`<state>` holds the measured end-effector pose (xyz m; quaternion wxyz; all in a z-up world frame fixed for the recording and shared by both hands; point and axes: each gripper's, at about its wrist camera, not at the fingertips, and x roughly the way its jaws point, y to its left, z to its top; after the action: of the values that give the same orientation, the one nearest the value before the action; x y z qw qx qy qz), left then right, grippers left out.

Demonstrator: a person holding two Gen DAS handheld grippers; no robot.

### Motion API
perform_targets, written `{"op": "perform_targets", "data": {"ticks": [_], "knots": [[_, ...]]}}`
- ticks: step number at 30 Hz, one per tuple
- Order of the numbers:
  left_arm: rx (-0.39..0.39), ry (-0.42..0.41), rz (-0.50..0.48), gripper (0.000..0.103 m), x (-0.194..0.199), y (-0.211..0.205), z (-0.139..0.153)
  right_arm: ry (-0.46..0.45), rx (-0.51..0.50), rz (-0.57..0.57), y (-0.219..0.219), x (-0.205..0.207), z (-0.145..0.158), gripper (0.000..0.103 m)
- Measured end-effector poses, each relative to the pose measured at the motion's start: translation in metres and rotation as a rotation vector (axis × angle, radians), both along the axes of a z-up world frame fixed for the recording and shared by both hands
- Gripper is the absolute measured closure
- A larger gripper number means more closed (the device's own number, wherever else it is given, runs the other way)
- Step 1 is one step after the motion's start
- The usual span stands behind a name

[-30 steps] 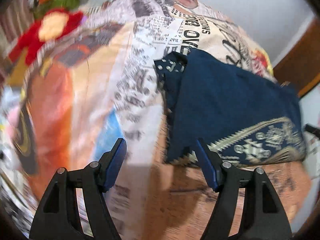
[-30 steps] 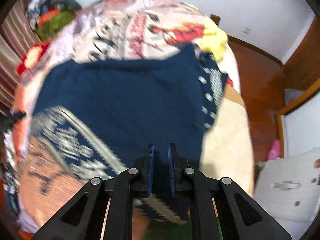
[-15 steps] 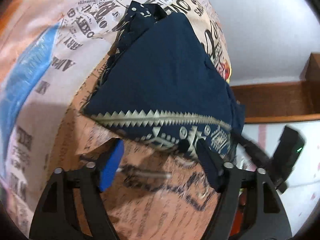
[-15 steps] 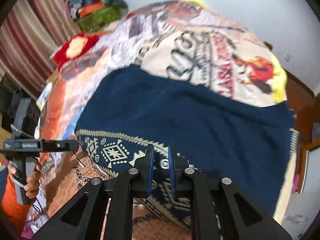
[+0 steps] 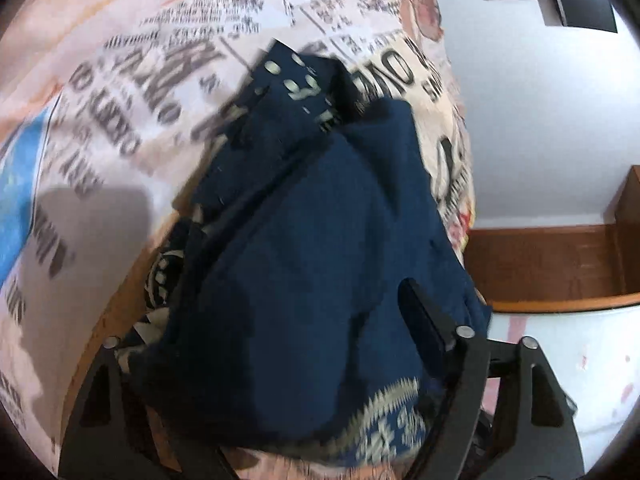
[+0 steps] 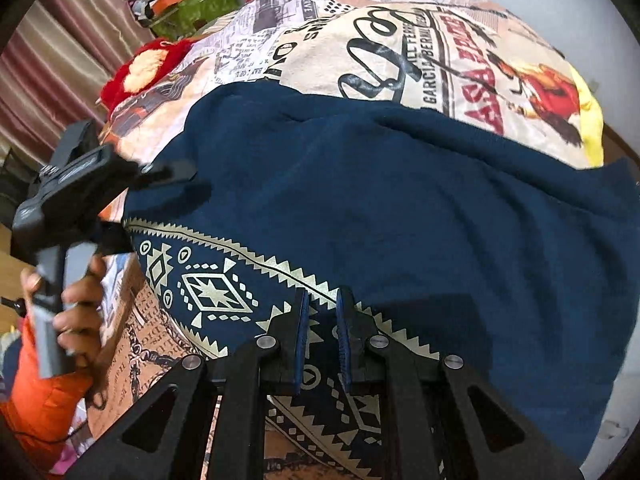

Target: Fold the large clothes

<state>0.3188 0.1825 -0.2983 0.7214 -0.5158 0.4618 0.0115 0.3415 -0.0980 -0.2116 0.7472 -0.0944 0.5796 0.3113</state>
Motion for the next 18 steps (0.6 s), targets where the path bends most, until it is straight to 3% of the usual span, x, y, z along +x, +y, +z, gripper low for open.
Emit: {"op": "perform_targets", "data": {"ticks": [2, 5, 7, 13, 18], "knots": [[0.075, 0.022, 0.034, 0.049, 0.010, -0.001, 0.000, 0.011, 0.024, -0.007, -0.002, 0.002, -0.002, 0.094], [0.136, 0.028, 0.047, 0.067, 0.016, -0.003, 0.002, 0.035, 0.052, -0.028, -0.004, 0.005, -0.005, 0.094], [0.176, 0.005, 0.043, 0.074, 0.016, -0.008, 0.013, 0.049, 0.065, -0.042, -0.005, 0.005, -0.006, 0.094], [0.298, -0.113, 0.046, 0.079, -0.006, -0.013, 0.069, 0.101, 0.077, -0.080, -0.002, 0.010, 0.010, 0.093], [0.445, -0.162, 0.072, 0.079, -0.027, -0.006, 0.113, 0.060, 0.189, -0.075, 0.016, 0.010, 0.046, 0.093]]}}
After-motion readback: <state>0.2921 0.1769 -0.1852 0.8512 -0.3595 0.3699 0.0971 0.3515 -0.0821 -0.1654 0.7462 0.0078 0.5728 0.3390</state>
